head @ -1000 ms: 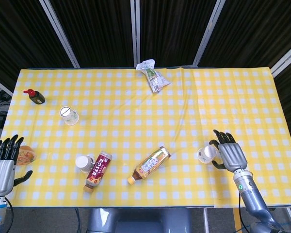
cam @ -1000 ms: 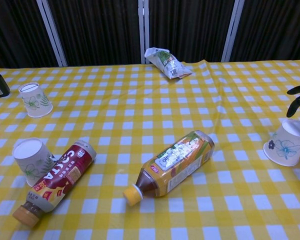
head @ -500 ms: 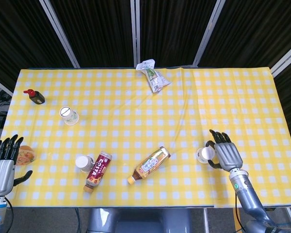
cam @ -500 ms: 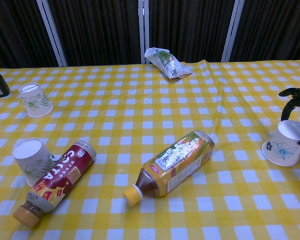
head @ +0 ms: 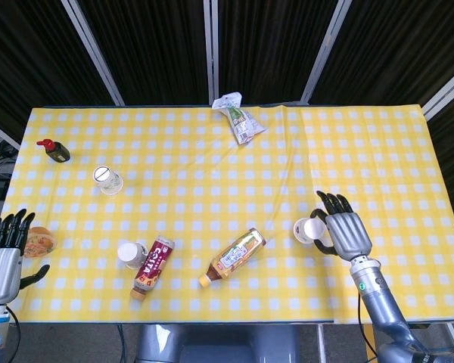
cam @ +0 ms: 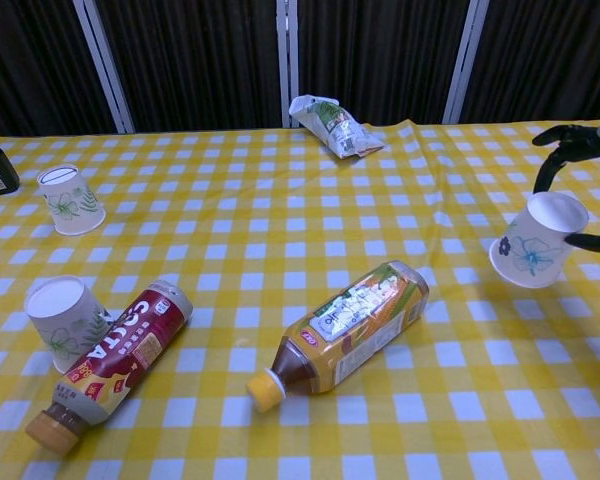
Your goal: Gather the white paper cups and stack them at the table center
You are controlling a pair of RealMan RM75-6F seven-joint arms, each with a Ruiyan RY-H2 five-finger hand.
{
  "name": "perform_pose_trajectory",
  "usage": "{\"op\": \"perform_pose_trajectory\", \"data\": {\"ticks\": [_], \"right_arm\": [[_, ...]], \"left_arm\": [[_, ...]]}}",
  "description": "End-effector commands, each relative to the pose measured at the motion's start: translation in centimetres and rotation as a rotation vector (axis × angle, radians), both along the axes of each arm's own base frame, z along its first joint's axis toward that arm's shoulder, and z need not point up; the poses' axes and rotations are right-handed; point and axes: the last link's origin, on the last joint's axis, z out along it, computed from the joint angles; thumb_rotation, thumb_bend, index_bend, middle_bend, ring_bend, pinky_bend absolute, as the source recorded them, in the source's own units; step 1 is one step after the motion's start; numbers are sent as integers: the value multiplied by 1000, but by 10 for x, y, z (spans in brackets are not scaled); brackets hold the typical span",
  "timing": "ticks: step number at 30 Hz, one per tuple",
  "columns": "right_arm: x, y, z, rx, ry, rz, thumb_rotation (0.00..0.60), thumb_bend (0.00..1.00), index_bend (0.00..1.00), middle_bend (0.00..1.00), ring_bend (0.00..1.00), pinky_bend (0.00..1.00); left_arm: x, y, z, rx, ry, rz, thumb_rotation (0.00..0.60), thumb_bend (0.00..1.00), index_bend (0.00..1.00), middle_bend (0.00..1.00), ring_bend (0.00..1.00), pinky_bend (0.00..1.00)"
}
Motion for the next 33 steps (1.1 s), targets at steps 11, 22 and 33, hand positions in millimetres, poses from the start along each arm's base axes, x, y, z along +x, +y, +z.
{"op": "perform_pose_trajectory", "data": {"ticks": [11,22,33], "right_arm": [[95,-44,-32,24,-52,130,600,273,497,53,0,22],[153,-59,-88,74,-58,197,600,271,501,59,0,25],[185,-69,-147,122,-45,203,600,269,501,65,0,24]], "left_arm": [[-7,9,3,14,-8,33,600,83,0,0,0,0],[-13,17,3,-17,-37,54,600,84,0,0,0,0],[-17,20,6,-22,-63,70,600,84,0,0,0,0]]}}
